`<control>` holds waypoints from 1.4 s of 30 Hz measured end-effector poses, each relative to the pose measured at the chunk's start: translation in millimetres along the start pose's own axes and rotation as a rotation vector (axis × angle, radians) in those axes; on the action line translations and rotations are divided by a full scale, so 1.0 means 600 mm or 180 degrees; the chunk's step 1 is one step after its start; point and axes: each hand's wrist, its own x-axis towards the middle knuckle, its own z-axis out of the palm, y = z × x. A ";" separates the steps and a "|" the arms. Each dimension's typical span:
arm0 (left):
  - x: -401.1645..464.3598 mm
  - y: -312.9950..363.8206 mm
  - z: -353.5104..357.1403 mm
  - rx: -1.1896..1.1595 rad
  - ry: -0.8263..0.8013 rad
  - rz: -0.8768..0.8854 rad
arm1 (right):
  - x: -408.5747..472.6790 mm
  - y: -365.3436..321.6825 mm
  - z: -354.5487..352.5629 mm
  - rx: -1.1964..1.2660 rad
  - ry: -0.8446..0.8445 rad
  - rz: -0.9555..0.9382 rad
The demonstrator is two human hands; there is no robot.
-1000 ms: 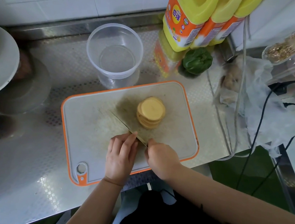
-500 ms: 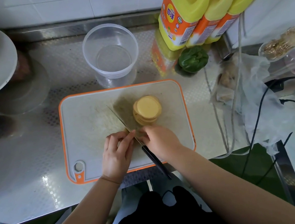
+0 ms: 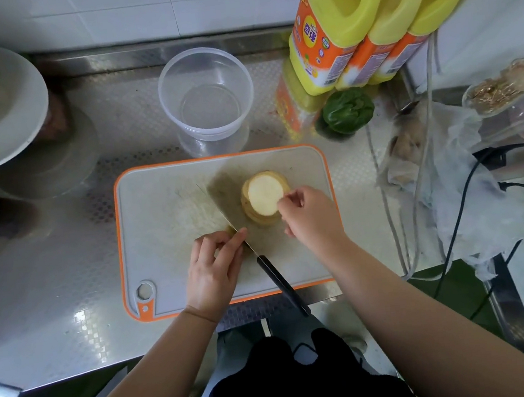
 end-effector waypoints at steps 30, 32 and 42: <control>-0.026 0.020 -0.018 -0.0538 -0.0541 -0.1097 | -0.061 0.063 0.061 -0.2231 -0.0897 -0.0779; -0.020 0.025 -0.019 -0.0590 -0.0571 -0.1085 | -0.059 0.065 0.062 -0.2294 -0.0893 -0.0738; 0.028 0.063 -0.029 -0.1765 -0.0423 -0.2662 | -0.059 0.057 0.056 -0.2242 -0.1003 -0.0557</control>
